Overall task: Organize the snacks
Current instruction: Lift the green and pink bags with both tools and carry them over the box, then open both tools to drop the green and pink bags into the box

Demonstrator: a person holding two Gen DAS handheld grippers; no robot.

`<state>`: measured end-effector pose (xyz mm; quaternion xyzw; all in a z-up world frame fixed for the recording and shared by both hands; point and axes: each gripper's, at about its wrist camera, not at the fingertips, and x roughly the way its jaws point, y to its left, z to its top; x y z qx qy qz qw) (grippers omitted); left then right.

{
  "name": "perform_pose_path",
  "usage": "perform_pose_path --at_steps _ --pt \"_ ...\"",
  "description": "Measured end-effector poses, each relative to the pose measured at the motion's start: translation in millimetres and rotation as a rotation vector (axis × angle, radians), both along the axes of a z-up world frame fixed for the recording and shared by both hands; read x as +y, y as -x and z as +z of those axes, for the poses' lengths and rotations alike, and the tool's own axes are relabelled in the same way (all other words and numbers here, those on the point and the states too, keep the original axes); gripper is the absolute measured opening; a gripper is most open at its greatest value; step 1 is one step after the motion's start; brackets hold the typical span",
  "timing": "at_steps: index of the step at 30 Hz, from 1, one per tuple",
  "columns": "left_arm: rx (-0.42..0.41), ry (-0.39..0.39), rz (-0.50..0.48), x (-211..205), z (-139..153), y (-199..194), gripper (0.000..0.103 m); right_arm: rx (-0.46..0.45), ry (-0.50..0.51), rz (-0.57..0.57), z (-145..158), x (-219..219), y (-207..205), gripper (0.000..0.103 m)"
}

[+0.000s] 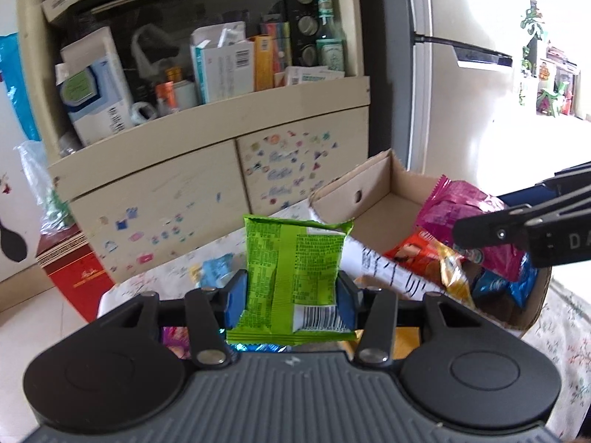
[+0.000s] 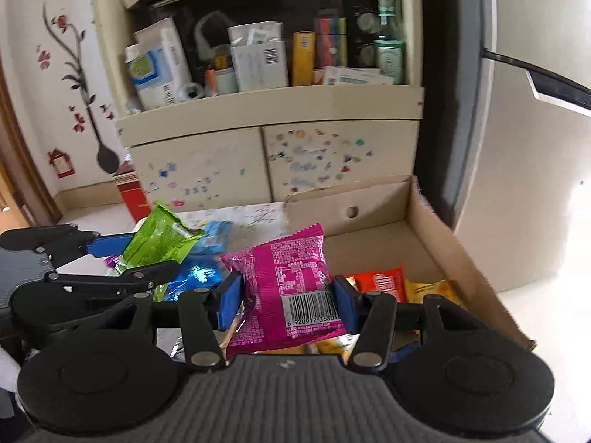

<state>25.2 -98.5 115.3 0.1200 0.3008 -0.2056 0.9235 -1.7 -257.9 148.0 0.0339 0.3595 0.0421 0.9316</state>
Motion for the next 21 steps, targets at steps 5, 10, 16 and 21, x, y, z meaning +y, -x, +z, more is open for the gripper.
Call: perform_pose_path --at_steps 5,10,16,21 --pt "-0.003 0.006 -0.045 -19 1 -12 0.049 -0.002 -0.024 -0.061 1 -18 -6 0.059" --pt "-0.011 0.009 -0.097 -42 2 -23 0.049 0.003 -0.046 -0.114 1 -36 -10 0.059" --pt "-0.015 0.019 -0.146 -69 -1 -38 0.049 0.016 -0.076 -0.195 0 -58 -16 0.059" --pt "0.003 0.037 -0.164 -90 -7 -58 0.049 0.023 -0.083 -0.275 -3 -71 -20 0.059"
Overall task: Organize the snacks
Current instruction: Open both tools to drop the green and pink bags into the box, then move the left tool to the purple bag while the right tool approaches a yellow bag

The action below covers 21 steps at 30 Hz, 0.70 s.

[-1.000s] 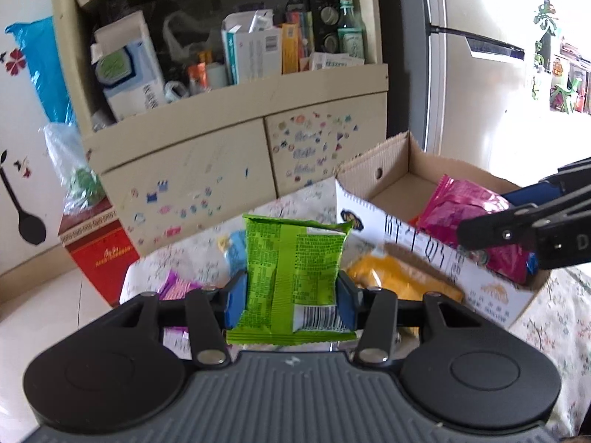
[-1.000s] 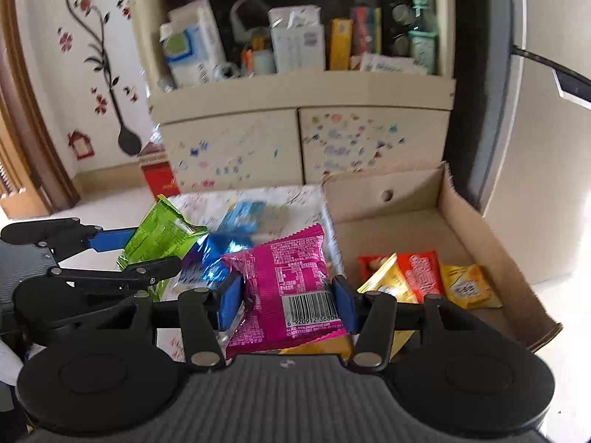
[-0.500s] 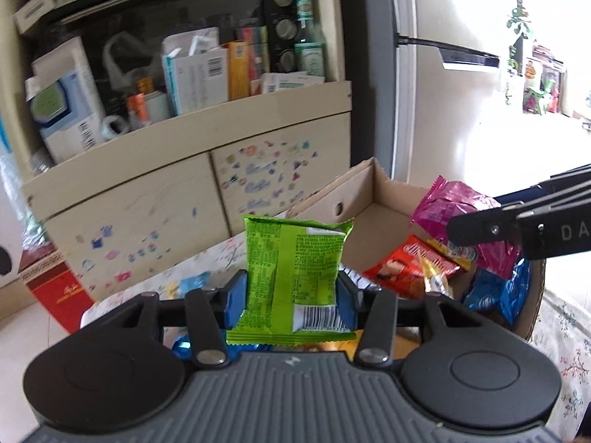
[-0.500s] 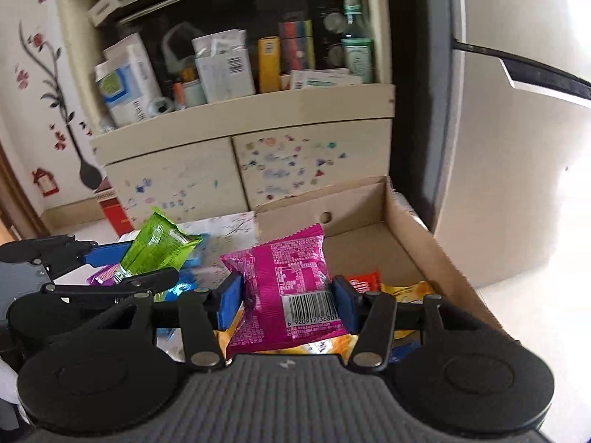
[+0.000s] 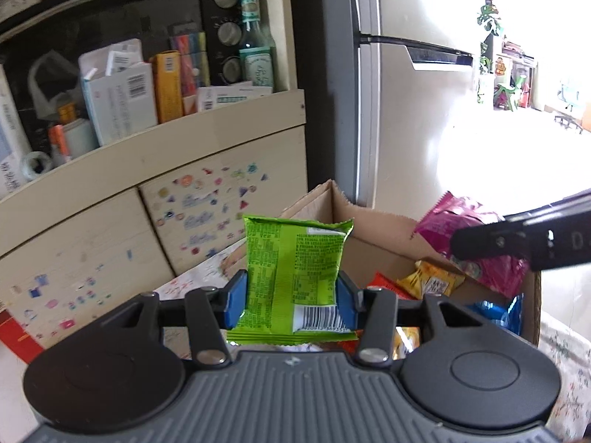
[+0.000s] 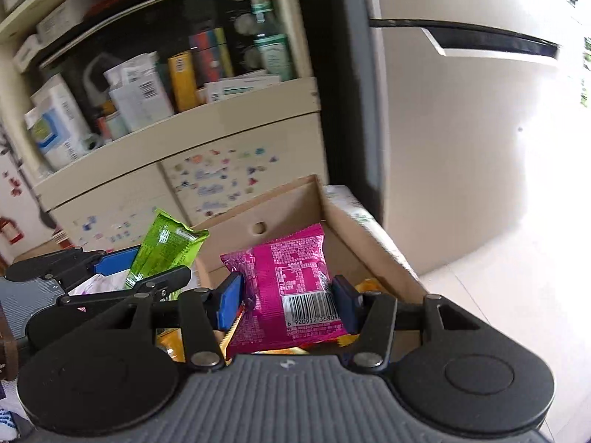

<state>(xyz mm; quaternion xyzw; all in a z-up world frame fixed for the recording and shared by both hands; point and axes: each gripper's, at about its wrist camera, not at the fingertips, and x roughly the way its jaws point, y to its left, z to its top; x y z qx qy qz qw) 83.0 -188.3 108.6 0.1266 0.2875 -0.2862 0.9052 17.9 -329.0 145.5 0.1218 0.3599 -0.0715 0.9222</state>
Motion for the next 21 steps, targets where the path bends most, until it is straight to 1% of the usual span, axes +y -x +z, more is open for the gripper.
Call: perform_pose_path --at_steps 3,5,6,7,8,10,14,21 --pt "0.015 0.024 -0.016 -13 -4 -11 0.049 0.007 -0.018 -0.067 -3 -10 -1 0.059" --pt "0.032 0.048 -0.027 -20 -7 -18 0.051 0.021 -0.032 -0.108 -7 -14 -2 0.060" --pt "0.044 0.062 -0.031 -23 -9 -20 0.056 0.026 -0.036 -0.119 -8 -15 -3 0.061" --pt "0.053 0.069 -0.027 -25 -11 -21 0.070 0.026 -0.038 -0.128 -9 -16 -4 0.063" --pt "0.058 0.074 -0.019 -26 -11 -21 0.082 0.028 -0.038 -0.138 -9 -17 -4 0.068" --pt "0.053 0.080 -0.015 -28 -9 -20 0.087 0.026 -0.046 -0.145 -10 -17 -5 0.071" --pt "0.053 0.042 0.001 -26 -1 -21 0.089 0.018 -0.065 -0.127 -9 -14 -6 0.073" --pt "0.070 0.006 0.072 2 5 -26 0.091 0.030 -0.072 -0.052 -11 1 -10 0.076"
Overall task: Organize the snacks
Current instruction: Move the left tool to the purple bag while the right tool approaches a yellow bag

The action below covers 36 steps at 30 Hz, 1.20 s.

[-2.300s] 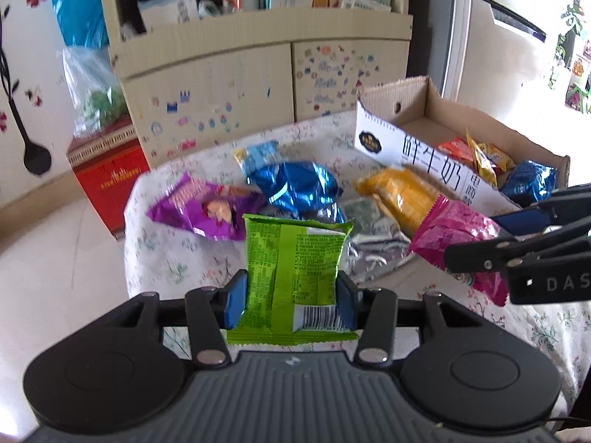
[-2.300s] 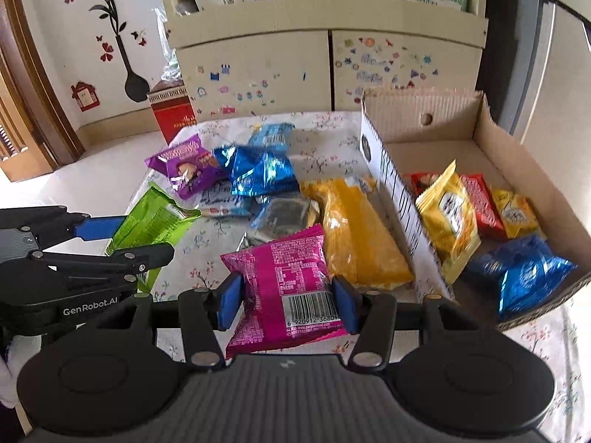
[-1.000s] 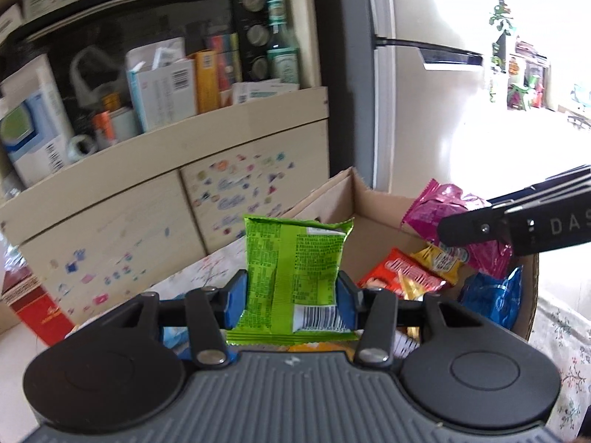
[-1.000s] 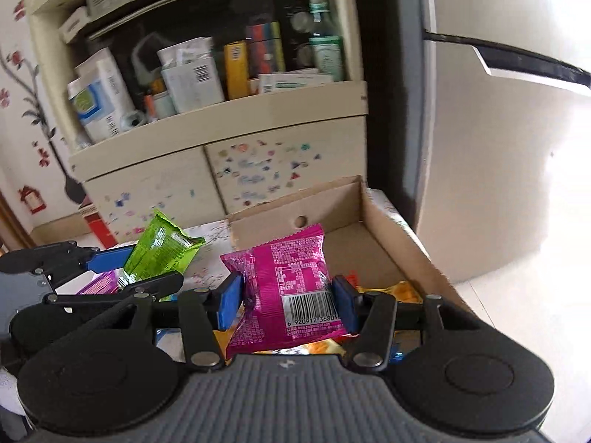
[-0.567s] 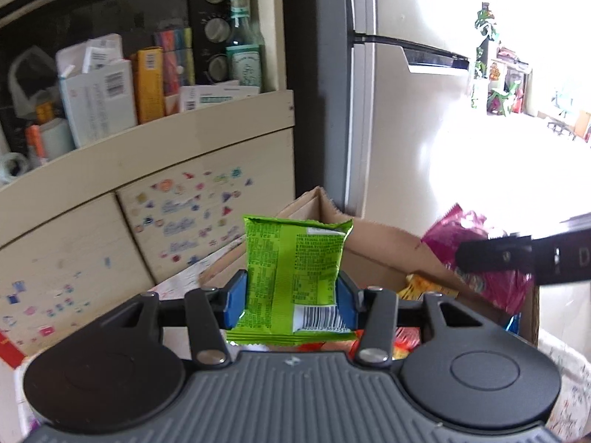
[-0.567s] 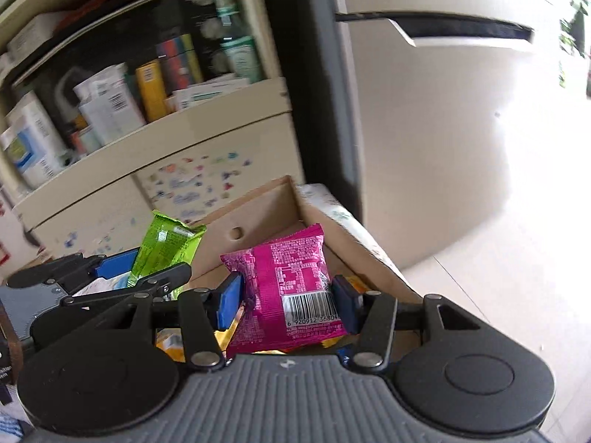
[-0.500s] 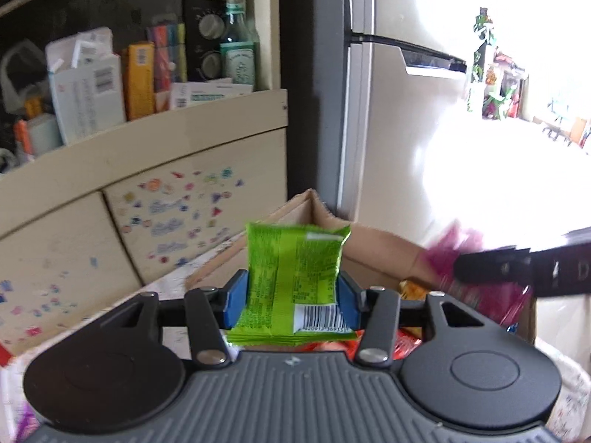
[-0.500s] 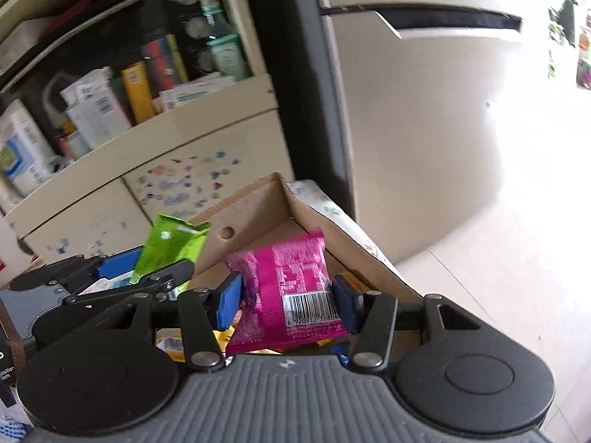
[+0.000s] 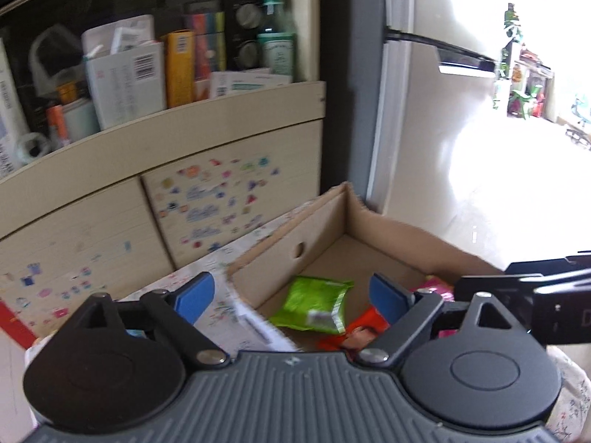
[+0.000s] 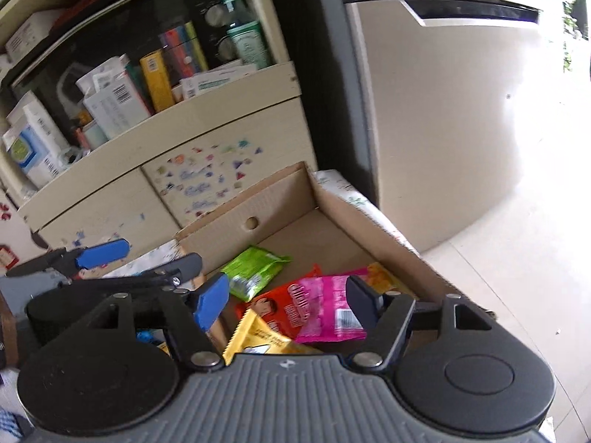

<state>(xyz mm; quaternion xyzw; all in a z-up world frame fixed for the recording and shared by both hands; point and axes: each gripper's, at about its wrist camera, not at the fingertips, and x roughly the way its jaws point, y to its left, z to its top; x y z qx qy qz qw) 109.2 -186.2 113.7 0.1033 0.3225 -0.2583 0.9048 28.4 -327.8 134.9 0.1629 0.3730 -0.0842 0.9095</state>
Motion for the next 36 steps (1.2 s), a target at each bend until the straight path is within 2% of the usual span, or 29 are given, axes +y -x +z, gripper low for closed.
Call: perform_pose_path --at_steps 12,19,30,36 --pt "-0.003 -0.055 0.090 59 16 -1 0.095 0.006 -0.010 0.127 -4 30 -10 0.079" --pt "0.007 -0.075 0.170 98 17 -2 0.098 0.008 -0.035 0.257 -8 54 -14 0.079" --pt "0.124 -0.060 0.405 169 -4 -32 0.098 0.072 -0.021 0.431 -31 99 -18 0.079" --pt "0.203 -0.113 0.471 186 -33 -44 0.098 0.143 -0.026 0.453 -52 114 -22 0.079"
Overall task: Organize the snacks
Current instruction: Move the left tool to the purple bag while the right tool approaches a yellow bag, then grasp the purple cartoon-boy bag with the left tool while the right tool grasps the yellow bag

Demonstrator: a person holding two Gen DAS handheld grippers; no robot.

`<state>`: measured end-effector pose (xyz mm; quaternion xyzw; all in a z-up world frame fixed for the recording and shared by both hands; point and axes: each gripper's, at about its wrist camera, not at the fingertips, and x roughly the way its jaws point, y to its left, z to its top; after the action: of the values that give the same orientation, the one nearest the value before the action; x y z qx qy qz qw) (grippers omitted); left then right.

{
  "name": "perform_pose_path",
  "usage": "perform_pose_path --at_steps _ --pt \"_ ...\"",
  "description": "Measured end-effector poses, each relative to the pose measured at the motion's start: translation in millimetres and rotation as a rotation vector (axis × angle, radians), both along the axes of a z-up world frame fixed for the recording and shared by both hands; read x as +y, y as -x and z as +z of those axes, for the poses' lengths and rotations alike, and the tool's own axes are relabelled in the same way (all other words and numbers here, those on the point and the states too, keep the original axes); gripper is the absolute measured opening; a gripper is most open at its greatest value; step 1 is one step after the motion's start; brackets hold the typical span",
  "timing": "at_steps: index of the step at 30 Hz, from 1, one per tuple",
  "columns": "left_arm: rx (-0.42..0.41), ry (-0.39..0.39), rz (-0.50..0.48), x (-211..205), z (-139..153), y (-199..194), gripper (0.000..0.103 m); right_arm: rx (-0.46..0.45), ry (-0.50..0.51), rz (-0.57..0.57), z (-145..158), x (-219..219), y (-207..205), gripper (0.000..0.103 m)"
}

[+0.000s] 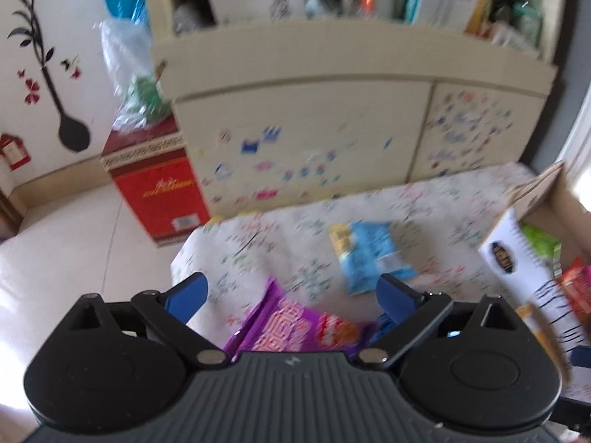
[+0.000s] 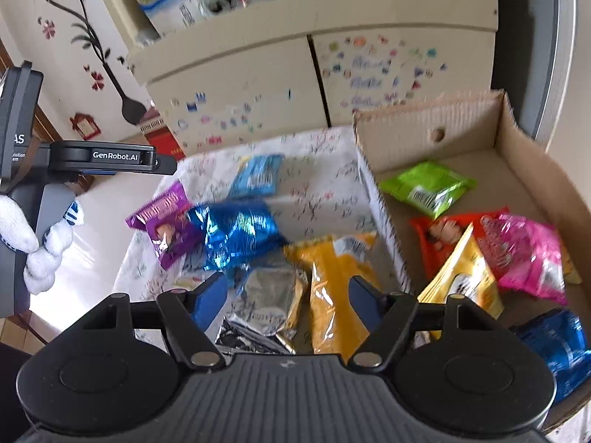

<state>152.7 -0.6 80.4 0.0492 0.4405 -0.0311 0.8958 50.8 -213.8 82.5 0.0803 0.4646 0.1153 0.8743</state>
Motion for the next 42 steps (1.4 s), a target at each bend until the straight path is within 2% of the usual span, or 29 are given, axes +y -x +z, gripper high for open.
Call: perform_pose_path --at_steps 7,10,15,20,24,30,33,38,42 --pt "0.065 -0.025 0.080 8 -30 -12 0.098 0.049 0.031 -0.037 -21 8 -7 0.079" --pt "0.088 -0.030 0.120 9 -41 -18 0.098 0.031 0.076 -0.052 -23 11 -9 0.079" --pt "0.109 -0.055 0.158 12 -56 -24 0.098 0.017 0.080 -0.085 -22 9 -13 0.079" --pt "0.118 -0.046 0.137 11 -62 -22 0.099 0.032 0.119 -0.098 -29 12 -16 0.080" --pt "0.131 -0.056 0.118 11 -61 -18 0.099 0.042 0.128 -0.056 -32 21 -18 0.080" --pt "0.166 -0.049 0.075 18 -60 -11 0.098 0.099 0.028 0.023 -30 27 -11 0.082" --pt "0.201 -0.018 0.063 24 -58 -7 0.097 0.111 -0.011 0.023 -28 26 -9 0.081" --pt "0.197 0.003 0.068 26 -51 0 0.097 0.098 0.043 -0.023 -29 24 -11 0.081" --pt "0.197 -0.013 0.028 18 -54 2 0.097 0.141 0.088 -0.047 -40 27 -13 0.081"
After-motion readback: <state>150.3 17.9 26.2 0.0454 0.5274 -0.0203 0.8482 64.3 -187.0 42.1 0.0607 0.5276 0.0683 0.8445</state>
